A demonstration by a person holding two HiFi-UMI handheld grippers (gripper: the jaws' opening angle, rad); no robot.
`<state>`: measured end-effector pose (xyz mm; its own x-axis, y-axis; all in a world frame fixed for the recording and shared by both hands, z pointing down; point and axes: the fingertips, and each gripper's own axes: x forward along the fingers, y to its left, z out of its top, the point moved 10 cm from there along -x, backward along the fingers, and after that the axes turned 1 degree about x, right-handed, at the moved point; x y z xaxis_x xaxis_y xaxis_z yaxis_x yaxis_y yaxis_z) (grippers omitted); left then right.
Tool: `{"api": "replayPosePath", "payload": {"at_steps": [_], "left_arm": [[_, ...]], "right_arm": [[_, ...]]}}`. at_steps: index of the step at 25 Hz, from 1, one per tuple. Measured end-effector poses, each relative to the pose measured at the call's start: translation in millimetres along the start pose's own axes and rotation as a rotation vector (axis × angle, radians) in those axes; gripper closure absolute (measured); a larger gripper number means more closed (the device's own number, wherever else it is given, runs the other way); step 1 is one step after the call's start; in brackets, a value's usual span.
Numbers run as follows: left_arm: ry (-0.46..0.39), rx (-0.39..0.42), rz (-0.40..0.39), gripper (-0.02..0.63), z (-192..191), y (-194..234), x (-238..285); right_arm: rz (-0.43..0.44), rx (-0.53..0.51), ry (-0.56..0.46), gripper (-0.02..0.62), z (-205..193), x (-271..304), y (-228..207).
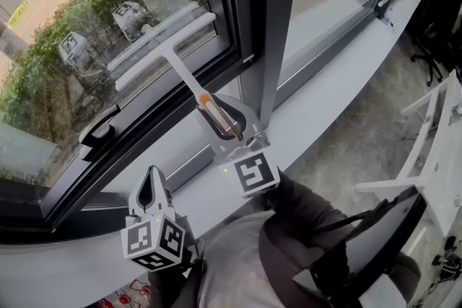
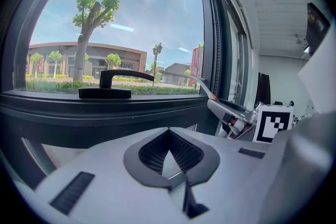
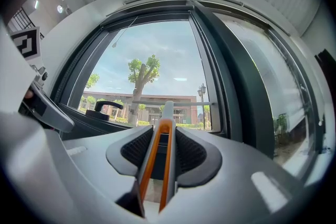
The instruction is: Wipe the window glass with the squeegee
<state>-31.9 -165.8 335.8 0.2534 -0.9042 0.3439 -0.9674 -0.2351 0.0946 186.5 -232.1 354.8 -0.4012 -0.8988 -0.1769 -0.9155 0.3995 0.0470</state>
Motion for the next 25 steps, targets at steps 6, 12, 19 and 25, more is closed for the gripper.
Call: {"api": "replayPosePath", "payload": {"at_steps": [6,12,19,25], "left_arm": [[0.006,0.004,-0.005,0.606,-1,0,2],[0.013,0.007,-0.007,0.606,-2,2,5],[0.018,0.012,-0.008,0.606,-3,2,5],[0.023,0.013,-0.008,0.606,-4,3,7]], "right_arm": [[0.0,0.011,0.015,0.465,-8,-2,0],[-0.002,0.021,0.023,0.465,-14,-3,2],[-0.002,0.031,0.043,0.465,-22,-7,2],[0.0,0.037,0.053,0.465,-28,-8,2]]}}
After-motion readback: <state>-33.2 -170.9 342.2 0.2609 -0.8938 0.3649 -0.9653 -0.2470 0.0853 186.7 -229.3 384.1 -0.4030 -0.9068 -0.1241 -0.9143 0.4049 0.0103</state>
